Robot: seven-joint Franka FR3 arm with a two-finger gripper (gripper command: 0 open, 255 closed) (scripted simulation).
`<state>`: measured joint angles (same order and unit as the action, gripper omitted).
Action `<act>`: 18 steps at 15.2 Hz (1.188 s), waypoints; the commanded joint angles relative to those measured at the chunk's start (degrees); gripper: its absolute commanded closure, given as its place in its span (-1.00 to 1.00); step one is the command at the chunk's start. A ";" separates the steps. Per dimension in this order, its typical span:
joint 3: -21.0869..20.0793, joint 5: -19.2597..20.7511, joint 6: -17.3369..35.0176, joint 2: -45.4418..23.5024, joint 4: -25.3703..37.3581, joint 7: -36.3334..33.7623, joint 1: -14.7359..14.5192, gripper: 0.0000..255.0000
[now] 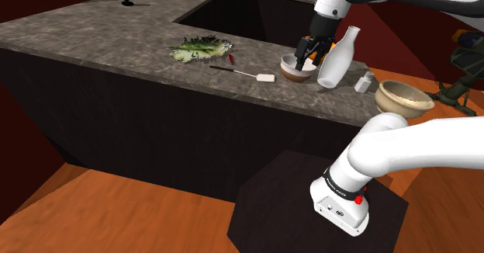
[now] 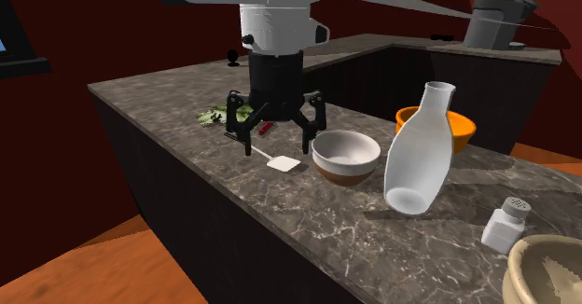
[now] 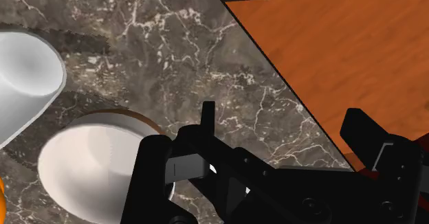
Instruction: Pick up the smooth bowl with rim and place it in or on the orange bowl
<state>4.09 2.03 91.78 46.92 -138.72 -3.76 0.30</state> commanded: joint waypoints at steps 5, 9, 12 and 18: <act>1.30 3.63 5.69 -7.33 1.46 2.20 0.85 -1.00; 2.50 6.98 10.90 -15.11 4.04 3.95 1.74 -1.00; 3.32 9.32 14.39 -21.13 6.70 5.01 2.40 -1.00; 4.20 11.13 18.93 -25.80 7.01 5.58 3.02 -1.00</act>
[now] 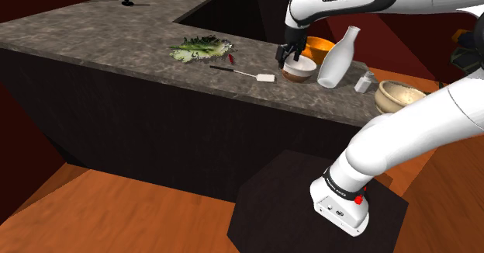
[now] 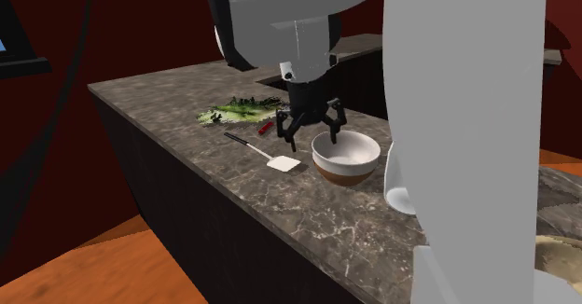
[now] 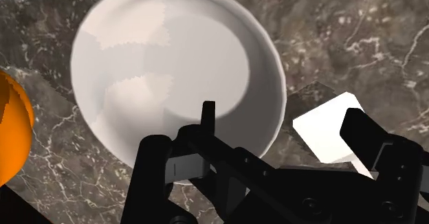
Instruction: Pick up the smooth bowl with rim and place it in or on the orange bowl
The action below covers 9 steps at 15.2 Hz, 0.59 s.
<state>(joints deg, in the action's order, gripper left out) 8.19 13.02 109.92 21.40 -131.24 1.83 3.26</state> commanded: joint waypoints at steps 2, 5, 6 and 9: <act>0.33 0.31 2.37 -0.62 -1.70 -0.07 0.18 -1.00; 0.63 0.55 4.42 -1.11 -3.22 -0.14 0.34 -1.00; 0.63 0.56 4.43 -1.12 -3.22 -0.14 0.34 -1.00; 0.63 0.56 4.43 -1.13 -3.21 -0.14 0.34 -1.00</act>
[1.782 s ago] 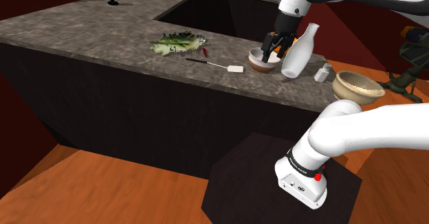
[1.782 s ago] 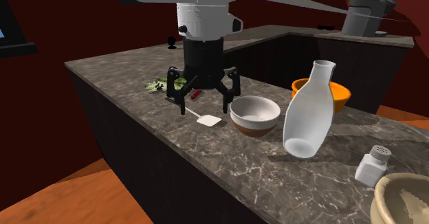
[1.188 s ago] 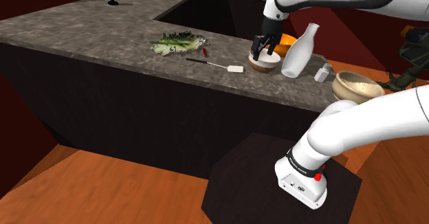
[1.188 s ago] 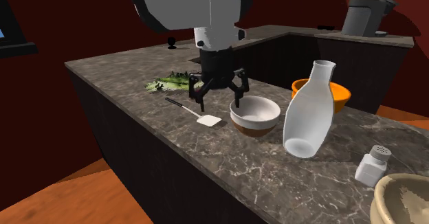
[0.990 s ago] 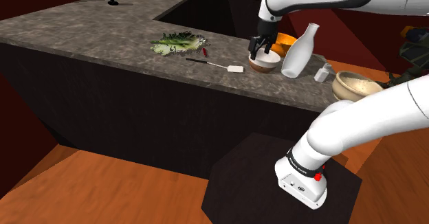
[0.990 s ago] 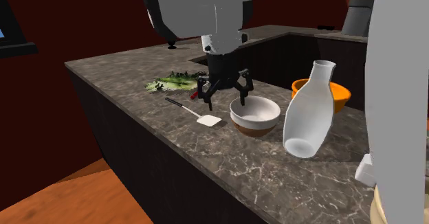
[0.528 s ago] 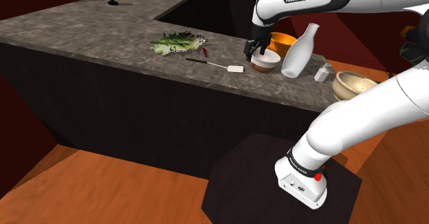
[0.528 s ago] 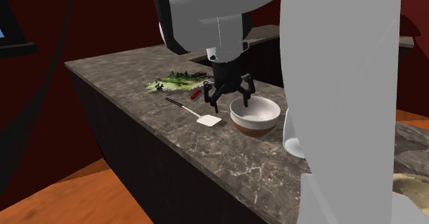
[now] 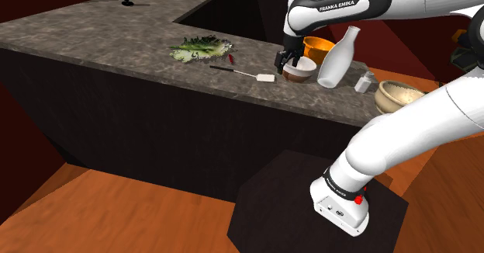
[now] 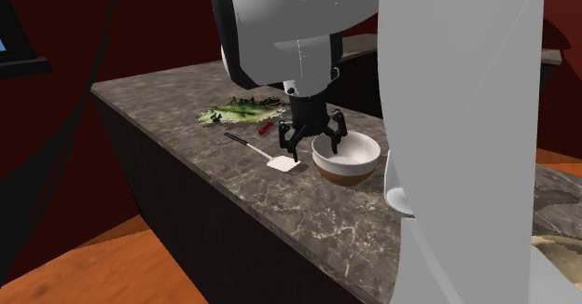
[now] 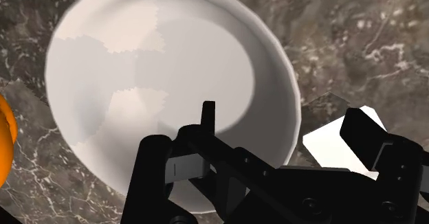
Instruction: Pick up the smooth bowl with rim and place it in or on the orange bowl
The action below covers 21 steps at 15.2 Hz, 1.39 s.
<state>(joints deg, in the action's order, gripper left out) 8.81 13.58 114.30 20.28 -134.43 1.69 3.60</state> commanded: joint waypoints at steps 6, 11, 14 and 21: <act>0.00 0.00 0.03 -0.01 -0.02 0.00 0.00 1.00; 0.00 0.00 0.03 0.00 -0.03 0.00 0.00 1.00; -0.05 -0.07 -0.75 0.20 0.56 0.12 -0.02 1.00; -0.40 -0.53 -6.22 1.24 5.04 0.94 -0.17 1.00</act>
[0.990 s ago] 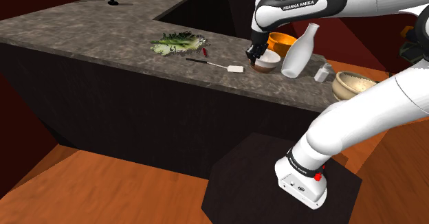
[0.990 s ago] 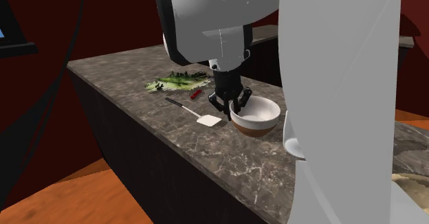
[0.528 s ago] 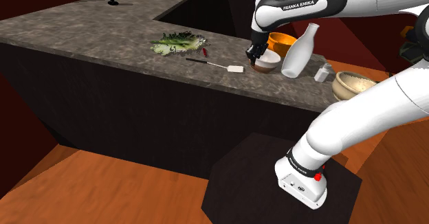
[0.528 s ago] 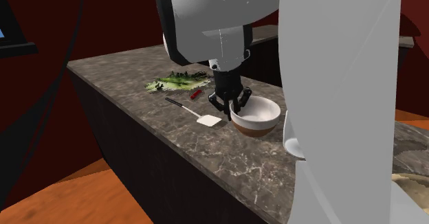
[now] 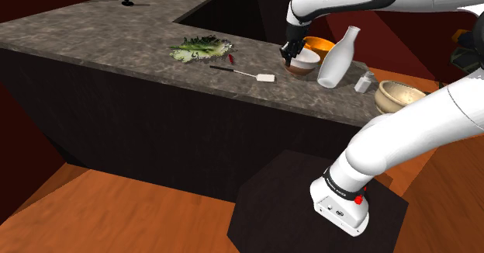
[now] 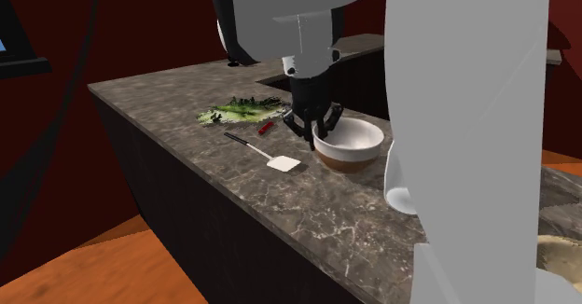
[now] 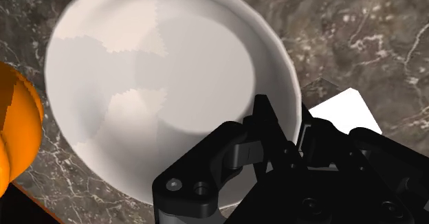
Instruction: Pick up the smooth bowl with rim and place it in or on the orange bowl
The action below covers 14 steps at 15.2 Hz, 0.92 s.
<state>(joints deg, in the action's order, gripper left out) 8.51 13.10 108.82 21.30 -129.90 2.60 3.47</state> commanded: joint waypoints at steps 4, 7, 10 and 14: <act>-0.29 -0.29 -3.81 0.52 3.31 0.50 -0.12 1.00; -0.43 -0.46 -6.10 0.61 5.53 0.84 -0.17 1.00; -0.56 -0.62 -8.36 0.59 7.84 1.20 -0.22 1.00; -0.73 -0.81 -11.37 0.38 11.09 1.67 -0.28 1.00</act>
<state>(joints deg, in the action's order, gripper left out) 7.78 12.36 98.44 21.94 -120.08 4.05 3.19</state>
